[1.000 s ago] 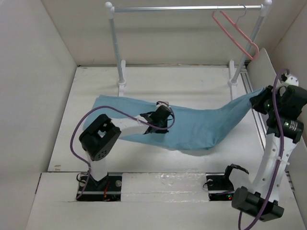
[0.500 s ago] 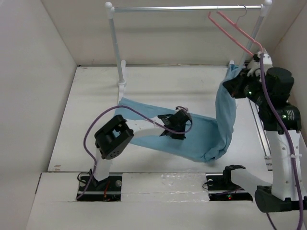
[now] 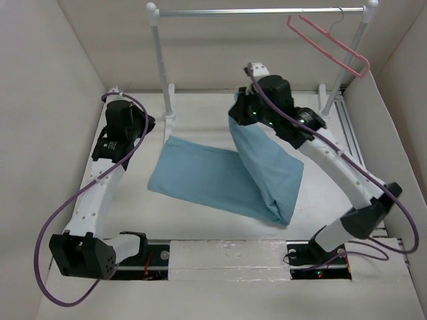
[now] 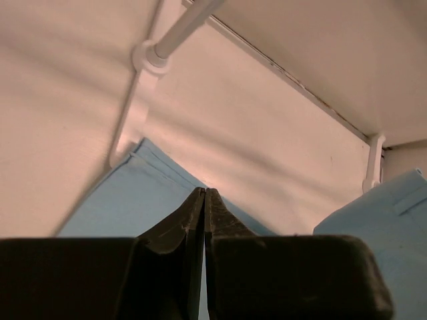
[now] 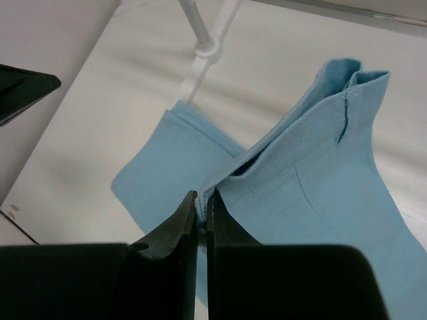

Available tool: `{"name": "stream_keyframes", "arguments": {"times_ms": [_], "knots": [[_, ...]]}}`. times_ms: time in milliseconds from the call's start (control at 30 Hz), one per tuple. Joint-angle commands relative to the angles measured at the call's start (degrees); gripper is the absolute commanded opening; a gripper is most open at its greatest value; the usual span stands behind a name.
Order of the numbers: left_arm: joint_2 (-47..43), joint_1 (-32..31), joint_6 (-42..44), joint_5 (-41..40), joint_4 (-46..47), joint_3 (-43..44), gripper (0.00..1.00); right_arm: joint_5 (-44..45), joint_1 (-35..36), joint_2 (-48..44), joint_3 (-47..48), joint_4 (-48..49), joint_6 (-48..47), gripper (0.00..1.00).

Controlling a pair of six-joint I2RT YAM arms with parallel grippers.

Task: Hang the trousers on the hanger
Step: Fold the trousers at the center of the board.

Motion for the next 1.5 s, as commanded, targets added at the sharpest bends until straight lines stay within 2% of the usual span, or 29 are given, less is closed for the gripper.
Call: {"name": "stream_keyframes", "arguments": {"times_ms": [0, 67, 100, 133, 167, 200, 233, 300, 333, 400, 467, 533, 567, 600, 633, 667, 700, 733, 767, 833, 933, 1067, 1200, 1300, 1333, 1400, 1467], "knots": [[0.5, 2.6, 2.7, 4.1, -2.7, 1.5, 0.00, 2.6, 5.8, 6.5, 8.8, 10.3, 2.5, 0.00], [-0.3, 4.9, 2.6, 4.8, -3.0, 2.5, 0.00, 2.7, 10.0, 13.8, 12.4, 10.5, 3.1, 0.00], [-0.8, 6.7, 2.5, 4.9, -3.0, 2.7, 0.00, 2.1, 12.6, 18.9, 17.4, 11.4, 4.0, 0.00], [-1.3, 6.7, 2.5, 4.9, -3.0, 2.7, 0.00, 1.4, 12.6, 19.0, 17.4, 11.4, 4.0, 0.00], [-1.5, 8.5, 2.5, 4.8, -3.8, 3.4, 0.00, 0.5, 15.1, 24.1, 18.6, 12.4, 4.3, 0.00], [-1.7, 9.4, 2.7, 4.7, -4.7, 4.1, 0.00, -0.5, 16.4, 26.6, 20.5, 13.9, 4.8, 0.04], [-2.2, 10.0, 3.2, 4.2, -5.7, 4.9, 0.00, -1.8, 17.6, 29.5, 21.3, 16.3, 4.9, 0.24], [-2.7, 10.6, 3.9, 1.3, -7.5, 6.9, 0.00, -8.0, 19.2, 38.4, 24.5, 17.1, 6.1, 0.46], [-3.0, 10.6, 4.7, 0.8, -7.8, 7.6, 0.03, -10.9, 19.2, 41.3, 30.2, 13.2, 6.8, 0.56], [-3.1, 10.6, 5.2, -2.6, -8.9, 8.8, 0.06, -14.1, 19.2, 45.3, 34.4, 7.5, 5.6, 0.60], [-3.3, 10.6, 5.4, -3.0, -9.0, 8.5, 0.06, -13.3, 19.2, 42.2, 29.3, 5.8, 3.6, 0.60], [-3.3, 10.0, 5.7, -2.0, -7.9, 6.7, 0.10, -10.7, 17.8, 31.6, 19.1, 11.6, 2.5, 0.60], [-3.0, 9.0, 5.9, -0.7, -6.5, 4.5, 0.12, -11.1, 17.0, 27.9, 7.9, 13.7, 2.5, 0.60], [-2.4, 7.7, 5.9, -0.2, -6.0, 3.4, 0.14, -11.2, 16.1, 24.3, 3.1, 15.1, 2.5, 0.58], [0.2, 2.5, 5.5, 2.7, -4.8, 0.8, 0.17, -10.4, 13.3, 14.4, -5.8, 16.1, 2.5, 0.40], [0.2, 2.4, 5.5, 3.5, -3.8, -0.6, 0.17, -9.8, 13.2, 14.3, -5.9, 16.1, 2.5, 0.40], [1.3, 0.2, 4.5, 4.0, -2.6, -1.8, 0.18, -9.6, 12.3, 11.5, -13.6, 16.2, 2.4, 0.31], [4.2, -4.6, 3.9, 4.2, 0.0, -2.9, 0.19, -8.8, 10.4, 6.2, -17.4, 15.2, 2.1, 0.07], [6.0, -6.8, 3.7, 4.0, 1.5, -3.8, 0.19, -8.7, 9.5, 4.0, -20.6, 14.5, 2.1, 0.00], [12.6, -9.6, 3.3, 3.8, 2.7, -3.6, 0.19, -7.8, 7.9, -0.2, -28.4, 10.2, 1.4, 0.00], [19.2, -9.6, 2.4, 7.0, 5.2, -5.0, 0.18, -6.4, 6.0, -7.1, -38.9, 7.3, 2.1, 0.00], [20.3, -3.8, 1.5, 5.8, 7.2, -13.3, 0.17, -9.4, 2.3, -16.1, -53.1, 8.7, 6.3, 0.00], [19.5, 7.5, 0.9, 8.8, 7.6, -21.3, 0.17, -9.8, -2.0, -21.5, -62.3, 10.0, 8.9, 0.00], [18.7, 14.5, -0.5, 13.2, 8.1, -27.1, 0.16, -10.2, -4.9, -20.7, -66.1, 13.7, 7.0, 0.00], [17.2, 18.7, -0.6, 14.3, 9.0, -28.8, 0.15, -10.6, -7.2, -18.0, -66.4, 16.6, 6.1, 0.00], [14.6, 21.6, -0.6, 15.1, 8.9, -31.6, 0.15, -11.4, -9.5, -13.1, -64.3, 20.2, 1.2, 0.00], [10.9, 22.1, -0.6, 13.5, 8.0, -31.7, 0.16, -13.1, -11.5, -4.4, -59.8, 20.7, -2.4, 0.00]]}}
